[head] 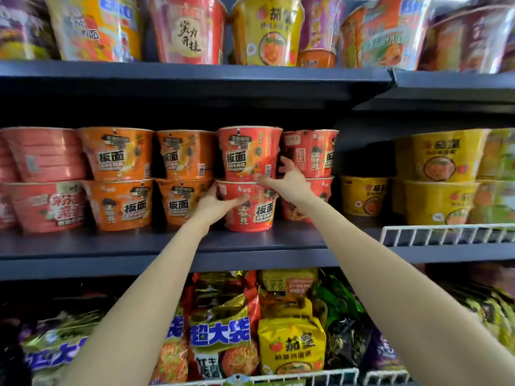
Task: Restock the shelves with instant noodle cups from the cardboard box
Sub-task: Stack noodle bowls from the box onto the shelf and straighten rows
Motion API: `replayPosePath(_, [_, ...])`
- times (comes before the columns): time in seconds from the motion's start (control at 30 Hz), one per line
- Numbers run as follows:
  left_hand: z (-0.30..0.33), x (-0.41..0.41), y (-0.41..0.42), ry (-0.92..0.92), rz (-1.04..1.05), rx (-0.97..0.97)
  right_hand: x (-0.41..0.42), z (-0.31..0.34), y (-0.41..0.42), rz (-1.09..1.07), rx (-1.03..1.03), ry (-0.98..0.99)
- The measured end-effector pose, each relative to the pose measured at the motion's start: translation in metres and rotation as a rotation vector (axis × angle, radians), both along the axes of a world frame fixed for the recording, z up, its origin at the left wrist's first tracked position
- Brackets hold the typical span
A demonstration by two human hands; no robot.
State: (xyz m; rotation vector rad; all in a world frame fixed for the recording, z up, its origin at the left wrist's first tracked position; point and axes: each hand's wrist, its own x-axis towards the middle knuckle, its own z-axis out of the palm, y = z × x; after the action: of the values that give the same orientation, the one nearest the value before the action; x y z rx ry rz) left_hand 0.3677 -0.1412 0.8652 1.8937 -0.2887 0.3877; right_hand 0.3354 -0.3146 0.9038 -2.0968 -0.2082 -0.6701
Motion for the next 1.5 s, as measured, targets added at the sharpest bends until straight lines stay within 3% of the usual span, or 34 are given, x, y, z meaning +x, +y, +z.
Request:
replayPosePath(0.3, [-0.004,0.027,-0.013,-0.106,0.196,0.185,0.015,-0.035,0.007,0.002,-0.393,-0.097])
replayPosePath(0.37, [-0.004,0.007,-0.012,-0.191,0.263,0.227,0.001,-0.042,0.002,-0.049,-0.403,-0.199])
replayPosePath(0.5, [-0.020,-0.057,-0.010,-0.486,0.234,0.114,-0.047,-0.065,-0.003,-0.140,-0.353,-0.477])
replayPosePath(0.67, [-0.084,-0.131,-0.018,-0.870,0.177,0.054,-0.117,-0.136,-0.008,-0.193,-0.341,-0.714])
replayPosePath(0.8, [-0.179,-0.172,-0.024,-0.949,0.034,0.215,-0.177,-0.236,-0.023,-0.099,-0.390,-0.621])
replayPosePath(0.93, [-0.293,-0.221,-0.021,-0.604,-0.119,0.374,-0.236,-0.357,-0.047,0.020,-0.481,-0.290])
replayPosePath(1.17, [-0.486,-0.320,-0.017,0.288,-0.174,0.703,-0.330,-0.542,-0.084,0.115,-0.441,0.340])
replayPosePath(1.37, [-0.634,-0.367,-0.029,1.044,-0.062,0.421,-0.351,-0.679,-0.088,0.289,-0.564,0.822])
replayPosePath(1.5, [-0.752,-0.370,-0.026,1.242,0.061,0.415,-0.321,-0.772,-0.079,0.338,-0.665,1.011])
